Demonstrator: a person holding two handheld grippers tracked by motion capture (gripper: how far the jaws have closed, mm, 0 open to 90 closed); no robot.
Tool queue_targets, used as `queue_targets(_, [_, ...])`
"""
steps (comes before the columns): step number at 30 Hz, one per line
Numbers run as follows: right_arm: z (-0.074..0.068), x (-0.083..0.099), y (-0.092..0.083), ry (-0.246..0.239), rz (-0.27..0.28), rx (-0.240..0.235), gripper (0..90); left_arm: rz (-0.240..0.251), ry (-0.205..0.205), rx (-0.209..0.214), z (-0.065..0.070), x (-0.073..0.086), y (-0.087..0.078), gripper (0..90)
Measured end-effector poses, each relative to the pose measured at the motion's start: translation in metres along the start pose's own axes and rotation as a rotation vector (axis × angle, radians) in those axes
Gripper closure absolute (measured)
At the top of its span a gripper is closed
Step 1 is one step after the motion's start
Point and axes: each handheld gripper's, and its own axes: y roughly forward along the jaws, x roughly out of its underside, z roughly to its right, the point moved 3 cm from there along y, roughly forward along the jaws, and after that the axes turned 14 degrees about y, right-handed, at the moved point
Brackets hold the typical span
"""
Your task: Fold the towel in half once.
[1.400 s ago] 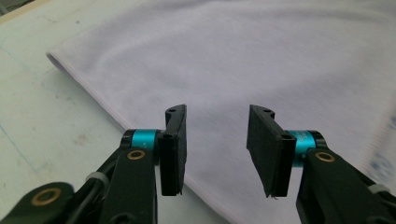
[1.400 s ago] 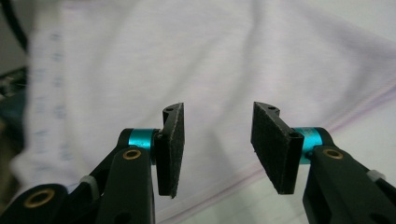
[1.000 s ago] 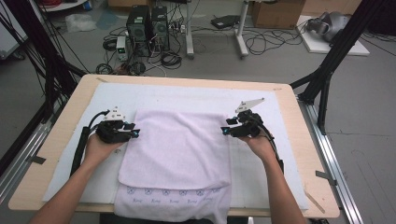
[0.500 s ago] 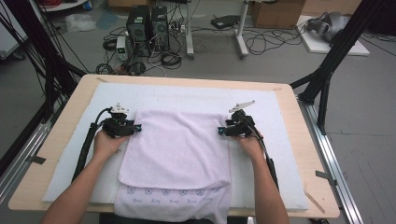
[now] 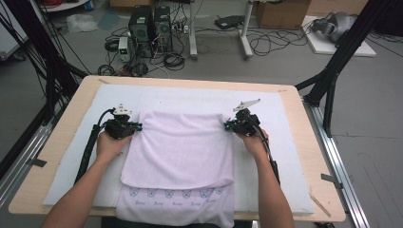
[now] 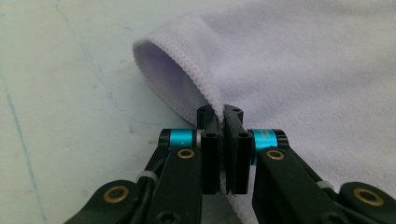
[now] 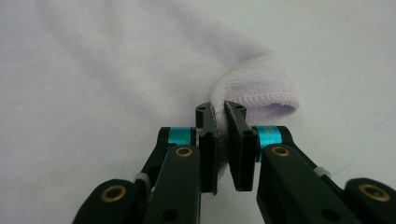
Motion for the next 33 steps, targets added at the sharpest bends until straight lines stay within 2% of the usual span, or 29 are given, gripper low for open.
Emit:
queue_targets(5, [-0.002,-0.033,-0.018,-0.040,0.065,0.045,84.3,0.052,0.028,-0.084,-0.014,-0.032,-0.015,86.2])
queue_targets(8, [-0.002,-0.056,-0.033,-0.063,0.101,0.076,84.3,0.090,0.043,-0.111,-0.026,-0.056,-0.029,86.2])
queue_targets(11, [-0.002,-0.078,-0.047,-0.068,0.168,0.113,83.2,0.126,0.055,-0.161,-0.036,-0.077,-0.036,85.4])
queue_targets(12, [-0.001,-0.081,-0.050,-0.065,0.196,0.129,78.7,0.115,0.058,-0.177,-0.038,-0.079,-0.034,82.2])
queue_targets(13, [0.001,-0.082,-0.049,-0.060,0.204,0.166,65.6,0.094,0.038,-0.191,-0.040,-0.079,-0.031,70.9])
queue_targets(14, [0.004,-0.080,-0.046,-0.050,0.191,0.196,57.6,0.081,0.018,-0.169,-0.042,-0.075,-0.028,60.0])
queue_targets(15, [0.009,-0.075,-0.042,-0.019,0.159,0.169,55.5,0.056,0.003,-0.149,-0.044,-0.070,-0.025,58.5])
queue_targets(16, [0.013,-0.069,-0.039,0.004,0.140,0.157,54.5,0.033,0.004,-0.137,-0.044,-0.064,-0.023,55.7])
queue_targets(19, [0.018,-0.052,-0.032,0.031,0.073,0.110,50.4,0.042,-0.002,-0.105,-0.040,-0.046,-0.021,54.7])
queue_targets(21, [0.014,-0.043,-0.033,0.012,0.080,0.096,50.5,0.051,-0.002,-0.089,-0.036,-0.037,-0.022,54.5])
queue_targets(24, [0.003,-0.033,-0.037,0.004,0.084,0.041,49.6,0.073,0.005,-0.056,-0.026,-0.029,-0.027,53.9])
queue_targets(26, [-0.008,-0.026,-0.042,-0.021,0.067,0.017,48.8,0.091,0.017,-0.031,-0.018,-0.026,-0.032,53.9])
queue_targets(27, [-0.013,-0.024,-0.044,-0.038,0.079,-0.003,48.9,0.101,0.026,-0.025,-0.014,-0.024,-0.034,53.1])
queue_targets(29, [-0.023,-0.017,-0.050,-0.038,0.087,-0.047,49.7,0.116,0.038,-0.004,-0.007,-0.019,-0.039,52.4])
queue_targets(33, [-0.042,-0.003,-0.057,-0.099,0.070,-0.090,53.5,0.135,0.060,0.025,0.008,-0.008,-0.048,51.6])
